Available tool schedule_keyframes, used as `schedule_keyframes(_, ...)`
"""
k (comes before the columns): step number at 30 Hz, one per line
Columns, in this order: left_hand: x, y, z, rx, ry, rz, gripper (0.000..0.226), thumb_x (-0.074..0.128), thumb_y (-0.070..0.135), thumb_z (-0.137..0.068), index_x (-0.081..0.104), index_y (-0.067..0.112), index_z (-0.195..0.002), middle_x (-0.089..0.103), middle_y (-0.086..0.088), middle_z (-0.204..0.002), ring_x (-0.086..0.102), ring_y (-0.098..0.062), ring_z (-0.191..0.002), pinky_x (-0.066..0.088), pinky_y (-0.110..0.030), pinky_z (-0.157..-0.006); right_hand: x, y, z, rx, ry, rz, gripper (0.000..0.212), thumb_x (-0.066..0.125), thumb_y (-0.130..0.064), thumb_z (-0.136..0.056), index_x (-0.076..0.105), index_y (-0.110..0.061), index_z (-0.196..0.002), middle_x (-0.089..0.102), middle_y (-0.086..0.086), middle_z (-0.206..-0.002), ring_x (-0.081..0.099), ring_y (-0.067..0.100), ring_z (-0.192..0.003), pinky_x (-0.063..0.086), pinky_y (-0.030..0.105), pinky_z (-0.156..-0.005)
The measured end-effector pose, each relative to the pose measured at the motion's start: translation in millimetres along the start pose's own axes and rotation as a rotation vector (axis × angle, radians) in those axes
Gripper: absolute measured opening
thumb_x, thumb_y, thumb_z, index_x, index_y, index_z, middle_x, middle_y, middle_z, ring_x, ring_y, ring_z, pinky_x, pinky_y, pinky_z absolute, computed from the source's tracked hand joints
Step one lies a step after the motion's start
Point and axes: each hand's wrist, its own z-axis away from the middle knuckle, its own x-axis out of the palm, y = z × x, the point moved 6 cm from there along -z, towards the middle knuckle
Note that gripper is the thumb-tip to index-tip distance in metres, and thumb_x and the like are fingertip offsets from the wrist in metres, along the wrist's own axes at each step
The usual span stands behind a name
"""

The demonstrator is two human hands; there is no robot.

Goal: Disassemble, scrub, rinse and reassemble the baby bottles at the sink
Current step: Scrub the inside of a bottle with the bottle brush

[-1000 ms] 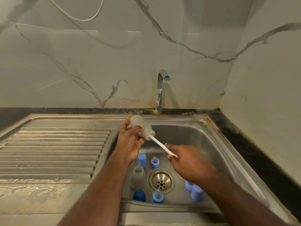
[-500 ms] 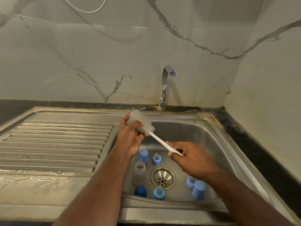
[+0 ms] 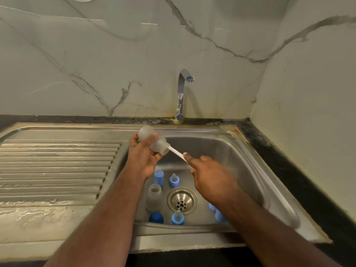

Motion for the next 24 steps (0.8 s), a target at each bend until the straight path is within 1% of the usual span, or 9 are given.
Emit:
schedule_keyframes(3,1.3,0.6,1.8,-0.009,-0.008,0.017,0.057,0.069,0.003,-0.092,0.043,0.017,-0.141,0.053,-0.015,-0.133,0.064,-0.033,-0.110,0.063,-0.045,-0.064,4.6,-3.8,-0.1,-0.003,-0.045,0.014,0.058,0.045,-0.022,-0.103,0.025,-0.040,-0.155,0.056,-0.001,-0.111,0.057,0.017,-0.092,0.045,0.029,-0.072)
schedule_keyframes(5,-0.8,4.7,2.1,-0.005,-0.009,0.034,0.056,0.067,0.003,-0.093,0.043,0.016,-0.142,0.054,-0.014,-0.133,0.063,-0.032,-0.111,0.063,-0.044,-0.063,2.6,-2.0,1.4,0.027,-0.094,-0.200,0.052,0.051,-0.025,-0.101,0.040,-0.041,-0.149,0.065,-0.010,-0.117,0.062,0.004,-0.088,0.048,0.019,-0.072)
schedule_keyframes(8,-1.2,10.6,2.5,0.014,-0.050,0.071,0.057,0.067,0.003,-0.092,0.044,0.017,-0.143,0.052,-0.015,-0.136,0.061,-0.034,-0.114,0.063,-0.045,-0.065,-6.4,5.9,4.9,0.060,-0.064,-0.437,0.044,0.058,-0.028,-0.098,0.053,-0.042,-0.140,0.066,-0.021,-0.105,0.058,-0.012,-0.075,0.043,0.006,-0.062)
schedule_keyframes(10,0.1,10.1,2.6,0.020,-0.067,0.061,0.060,0.069,0.003,-0.091,0.045,0.020,-0.143,0.051,-0.015,-0.137,0.060,-0.036,-0.116,0.063,-0.048,-0.069,-10.6,6.2,6.0,0.060,-0.010,-0.344,0.046,0.055,-0.031,-0.100,0.047,-0.043,-0.145,0.067,-0.011,-0.115,0.061,0.000,-0.085,0.043,0.009,-0.068)
schedule_keyframes(12,0.8,8.5,2.4,0.017,-0.073,0.036,0.060,0.069,0.003,-0.090,0.047,0.022,-0.143,0.051,-0.015,-0.138,0.060,-0.036,-0.117,0.062,-0.047,-0.069,-8.1,-0.7,6.0,0.031,-0.004,-0.144,0.050,0.049,-0.032,-0.103,0.038,-0.041,-0.151,0.063,-0.002,-0.115,0.059,0.012,-0.096,0.045,0.023,-0.079)
schedule_keyframes(14,0.5,9.4,1.5,0.014,-0.077,0.043,0.058,0.068,0.004,-0.091,0.048,0.022,-0.143,0.051,-0.016,-0.138,0.060,-0.037,-0.116,0.062,-0.045,-0.065,-3.0,-6.5,6.2,0.025,-0.033,-0.101,0.051,0.047,-0.029,-0.103,0.035,-0.039,-0.152,0.063,-0.002,-0.117,0.059,0.013,-0.099,0.041,0.022,-0.075)
schedule_keyframes(16,-3.2,11.1,-0.4,0.016,-0.058,0.058,0.056,0.066,0.004,-0.093,0.050,0.023,-0.143,0.053,-0.016,-0.137,0.060,-0.037,-0.116,0.062,-0.044,-0.062,-0.1,-3.6,6.3,0.055,-0.107,-0.279,0.050,0.052,-0.027,-0.100,0.044,-0.040,-0.148,0.067,-0.015,-0.116,0.062,0.002,-0.090,0.044,0.015,-0.068)
schedule_keyframes(19,-5.8,10.4,-1.8,0.010,-0.073,0.042,0.053,0.066,0.008,-0.094,0.050,0.025,-0.142,0.057,-0.017,-0.137,0.065,-0.038,-0.113,0.062,-0.048,-0.068,-5.6,6.0,7.5,0.112,-0.080,-0.507,0.046,0.057,-0.027,-0.097,0.054,-0.043,-0.140,0.066,-0.026,-0.089,0.058,-0.005,-0.066,0.042,0.010,-0.062)
schedule_keyframes(24,-5.4,7.9,-2.6,0.002,-0.077,0.002,0.055,0.066,0.008,-0.094,0.049,0.024,-0.143,0.058,-0.018,-0.137,0.070,-0.040,-0.108,0.062,-0.053,-0.079,-2.7,-5.0,4.9,0.054,-0.022,-0.139,0.052,0.047,-0.028,-0.103,0.035,-0.038,-0.153,0.063,0.000,-0.118,0.060,0.015,-0.100,0.042,0.022,-0.078)
